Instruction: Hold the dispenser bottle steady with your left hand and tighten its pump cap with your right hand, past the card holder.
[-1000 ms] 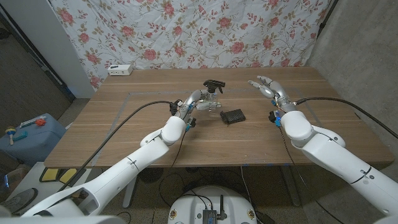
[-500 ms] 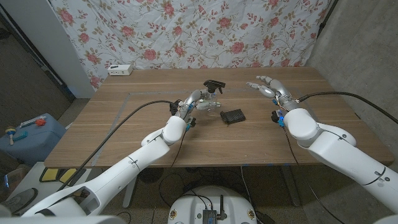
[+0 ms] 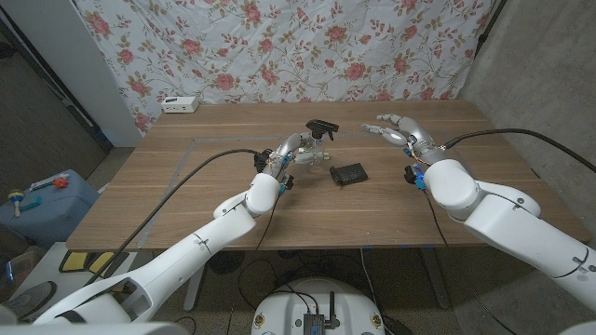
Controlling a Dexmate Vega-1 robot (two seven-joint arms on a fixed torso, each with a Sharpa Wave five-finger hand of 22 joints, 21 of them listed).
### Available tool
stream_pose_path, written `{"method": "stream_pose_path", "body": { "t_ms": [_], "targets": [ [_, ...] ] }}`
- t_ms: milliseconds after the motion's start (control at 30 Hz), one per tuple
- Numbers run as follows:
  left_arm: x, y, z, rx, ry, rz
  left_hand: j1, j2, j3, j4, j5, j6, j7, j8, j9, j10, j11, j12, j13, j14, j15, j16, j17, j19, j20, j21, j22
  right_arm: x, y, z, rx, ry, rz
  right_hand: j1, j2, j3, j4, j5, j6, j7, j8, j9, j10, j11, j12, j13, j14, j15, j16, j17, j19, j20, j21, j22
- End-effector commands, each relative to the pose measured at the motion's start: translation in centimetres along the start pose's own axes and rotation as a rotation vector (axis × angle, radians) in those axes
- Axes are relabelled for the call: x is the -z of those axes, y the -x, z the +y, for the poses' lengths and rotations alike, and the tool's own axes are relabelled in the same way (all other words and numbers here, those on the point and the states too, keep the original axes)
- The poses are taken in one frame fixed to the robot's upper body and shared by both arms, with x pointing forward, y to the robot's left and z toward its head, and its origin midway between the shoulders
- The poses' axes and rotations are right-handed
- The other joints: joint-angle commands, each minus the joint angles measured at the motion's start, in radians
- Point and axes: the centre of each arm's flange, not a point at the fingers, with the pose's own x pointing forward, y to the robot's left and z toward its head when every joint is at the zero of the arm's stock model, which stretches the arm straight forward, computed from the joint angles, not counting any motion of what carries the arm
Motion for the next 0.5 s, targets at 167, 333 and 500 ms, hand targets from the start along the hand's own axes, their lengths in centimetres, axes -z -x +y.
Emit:
{"method": "stream_pose_path", "body": {
  "t_ms": [167, 333, 500],
  "targets": [
    [-0.3, -0.2, -0.5, -0.041, -0.041, -0.004, -0.009, 0.136, 0.051, 0.04, 0.007, 0.187, -0.003, 0.009, 0.005, 0.016, -0.002, 0.003, 0.007, 0.023, -0.085, 0.005, 0.003, 0.007, -0.11, 0.001, 0.002, -3.9, 0.3, 0.9, -0.068, 0.123, -0.01, -0.004, -0.014, -0.008, 0.006, 0.004, 0.022, 0.006, 0.007, 0.005, 0.004, 0.012, 0.004, 0.002, -0.001, 0.017, -0.003, 0.006, -0.003, 0.013, 0.002, 0.003],
    [-0.3, -0.3, -0.7, -0.037, -0.037, -0.006, -0.011, 0.138, 0.053, 0.041, 0.007, 0.186, -0.002, 0.008, 0.005, 0.016, -0.001, 0.003, 0.008, 0.022, -0.085, 0.005, 0.004, 0.007, -0.109, 0.001, 0.002, -4.9, 0.0, 1.4, -0.079, 0.171, 0.005, -0.019, -0.022, -0.015, 0.014, -0.002, 0.025, 0.014, 0.007, 0.007, 0.003, 0.017, 0.005, 0.002, 0.0, 0.025, -0.001, 0.008, -0.002, 0.018, 0.004, 0.004],
    [-0.3, -0.5, -0.8, -0.031, -0.037, -0.011, -0.011, 0.138, 0.055, 0.039, 0.007, 0.186, 0.0, 0.008, 0.005, 0.015, 0.0, 0.001, 0.01, 0.023, -0.085, 0.004, 0.004, 0.007, -0.109, 0.001, 0.002, -5.7, -0.4, 1.7, -0.083, 0.21, 0.006, -0.034, -0.026, -0.021, 0.02, -0.006, 0.038, 0.022, 0.011, 0.008, 0.006, 0.021, 0.007, 0.002, 0.005, 0.025, 0.002, 0.009, 0.001, 0.022, 0.006, 0.004]
  ]
}}
